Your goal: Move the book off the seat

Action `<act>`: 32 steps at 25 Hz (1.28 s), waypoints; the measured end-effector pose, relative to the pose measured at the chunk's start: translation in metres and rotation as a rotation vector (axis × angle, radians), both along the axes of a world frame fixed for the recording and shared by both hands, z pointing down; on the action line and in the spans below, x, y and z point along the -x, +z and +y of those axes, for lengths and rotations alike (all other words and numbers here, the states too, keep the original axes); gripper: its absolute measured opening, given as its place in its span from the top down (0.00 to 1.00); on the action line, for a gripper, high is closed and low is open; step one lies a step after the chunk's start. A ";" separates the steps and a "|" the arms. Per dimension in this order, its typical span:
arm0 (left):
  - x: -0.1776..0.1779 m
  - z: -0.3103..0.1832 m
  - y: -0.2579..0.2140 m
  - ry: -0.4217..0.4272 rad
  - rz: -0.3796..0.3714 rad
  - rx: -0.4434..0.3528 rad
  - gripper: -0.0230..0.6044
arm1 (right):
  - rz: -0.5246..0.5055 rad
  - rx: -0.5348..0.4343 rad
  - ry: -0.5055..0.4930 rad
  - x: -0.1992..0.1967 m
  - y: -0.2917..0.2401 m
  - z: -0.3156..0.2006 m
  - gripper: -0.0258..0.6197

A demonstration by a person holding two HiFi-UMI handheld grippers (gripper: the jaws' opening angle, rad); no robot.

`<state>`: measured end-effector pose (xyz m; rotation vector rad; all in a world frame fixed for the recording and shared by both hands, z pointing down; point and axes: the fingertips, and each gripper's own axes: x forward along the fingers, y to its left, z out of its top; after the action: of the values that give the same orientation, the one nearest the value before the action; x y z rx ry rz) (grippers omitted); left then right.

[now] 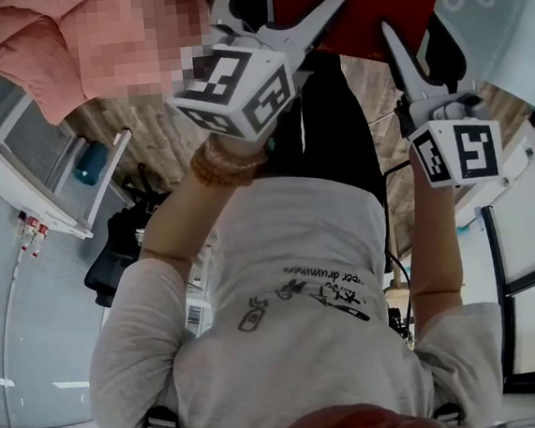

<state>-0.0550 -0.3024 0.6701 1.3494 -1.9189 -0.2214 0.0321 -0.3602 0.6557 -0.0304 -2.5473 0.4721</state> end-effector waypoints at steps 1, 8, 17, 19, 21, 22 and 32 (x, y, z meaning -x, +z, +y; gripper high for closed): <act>-0.001 0.000 0.002 -0.001 0.000 0.001 0.39 | 0.001 -0.001 0.000 0.000 0.002 0.000 0.58; -0.007 -0.005 0.012 -0.002 0.000 0.013 0.39 | 0.006 0.005 0.001 -0.006 0.013 -0.005 0.58; -0.003 -0.008 0.027 -0.001 0.005 0.036 0.39 | 0.022 0.042 0.009 -0.003 0.028 -0.007 0.58; -0.002 -0.008 0.029 0.002 0.005 0.043 0.39 | 0.025 0.052 0.011 -0.003 0.031 -0.008 0.58; -0.002 -0.008 0.030 0.001 0.000 0.047 0.39 | 0.026 0.056 0.010 -0.003 0.033 -0.008 0.58; -0.002 -0.008 0.030 -0.001 -0.004 0.049 0.39 | 0.026 0.057 0.008 -0.003 0.034 -0.007 0.58; -0.002 -0.005 0.032 0.003 -0.022 0.073 0.39 | 0.057 0.037 -0.014 -0.001 0.036 -0.004 0.57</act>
<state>-0.0534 -0.3078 0.7021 1.3115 -1.9246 -0.1344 0.0332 -0.3644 0.6916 -0.0480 -2.4805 0.5075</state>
